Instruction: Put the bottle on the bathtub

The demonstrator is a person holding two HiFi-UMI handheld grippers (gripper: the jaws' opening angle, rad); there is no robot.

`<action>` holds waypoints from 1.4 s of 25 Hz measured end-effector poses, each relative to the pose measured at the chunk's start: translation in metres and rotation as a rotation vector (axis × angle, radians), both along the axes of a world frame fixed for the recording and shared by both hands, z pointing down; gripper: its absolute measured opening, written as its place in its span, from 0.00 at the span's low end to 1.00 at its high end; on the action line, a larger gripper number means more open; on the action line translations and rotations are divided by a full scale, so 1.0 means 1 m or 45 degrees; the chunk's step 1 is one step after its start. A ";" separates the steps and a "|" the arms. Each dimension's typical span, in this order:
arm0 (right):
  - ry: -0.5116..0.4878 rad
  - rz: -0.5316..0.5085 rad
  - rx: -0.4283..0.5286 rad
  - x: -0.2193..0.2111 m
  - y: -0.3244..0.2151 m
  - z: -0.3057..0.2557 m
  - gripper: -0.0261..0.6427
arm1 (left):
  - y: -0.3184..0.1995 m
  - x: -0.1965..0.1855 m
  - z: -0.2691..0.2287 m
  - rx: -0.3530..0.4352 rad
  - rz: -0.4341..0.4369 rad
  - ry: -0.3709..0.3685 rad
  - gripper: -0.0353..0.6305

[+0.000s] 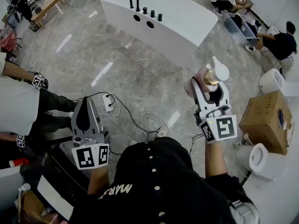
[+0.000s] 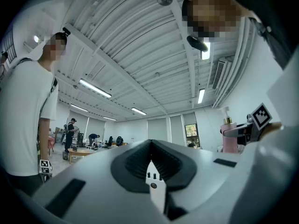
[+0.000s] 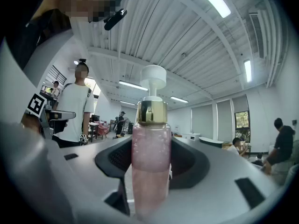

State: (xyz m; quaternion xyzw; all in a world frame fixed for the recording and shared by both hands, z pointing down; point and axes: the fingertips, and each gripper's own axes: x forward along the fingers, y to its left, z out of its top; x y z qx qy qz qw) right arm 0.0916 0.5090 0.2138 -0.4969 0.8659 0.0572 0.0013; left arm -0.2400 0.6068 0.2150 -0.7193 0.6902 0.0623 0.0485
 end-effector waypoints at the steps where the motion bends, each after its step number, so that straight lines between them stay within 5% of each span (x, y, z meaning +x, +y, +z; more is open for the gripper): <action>1: -0.005 -0.002 0.000 0.002 -0.003 0.001 0.37 | -0.002 0.002 0.001 0.000 -0.002 -0.003 0.07; 14: -0.070 -0.025 -0.034 0.060 -0.037 0.018 0.37 | -0.040 0.064 0.004 -0.026 -0.032 -0.014 0.07; 20: -0.062 -0.057 -0.029 0.080 -0.055 0.024 0.37 | -0.052 0.092 0.001 -0.023 -0.052 -0.092 0.07; 35: -0.033 -0.032 -0.039 0.062 -0.143 0.031 0.37 | -0.168 0.076 0.025 -0.037 0.038 -0.020 0.07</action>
